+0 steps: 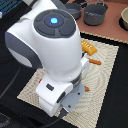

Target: Interact with the objects in diverse but meaningful ways.

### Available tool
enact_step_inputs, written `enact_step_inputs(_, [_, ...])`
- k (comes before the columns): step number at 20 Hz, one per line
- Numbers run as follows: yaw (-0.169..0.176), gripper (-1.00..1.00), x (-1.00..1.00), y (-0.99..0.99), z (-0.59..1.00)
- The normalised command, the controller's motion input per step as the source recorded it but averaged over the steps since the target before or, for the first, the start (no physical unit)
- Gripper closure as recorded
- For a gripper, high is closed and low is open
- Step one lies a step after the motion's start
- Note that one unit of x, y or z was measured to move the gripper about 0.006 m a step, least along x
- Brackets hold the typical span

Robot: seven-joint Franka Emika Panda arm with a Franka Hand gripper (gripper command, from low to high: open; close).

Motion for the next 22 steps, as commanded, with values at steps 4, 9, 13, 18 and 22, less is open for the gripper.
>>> enact_step_inputs(4, [0.042,1.00,0.00,-0.32,-0.36])
enact_step_inputs(9, [0.041,1.00,-0.01,-0.31,-0.43])
enact_step_inputs(13, [0.042,1.00,-0.03,-0.34,-0.42])
enact_step_inputs(18, [0.060,1.00,0.01,-0.23,-0.06])
enact_step_inputs(22, [0.087,1.00,0.39,0.39,0.99])
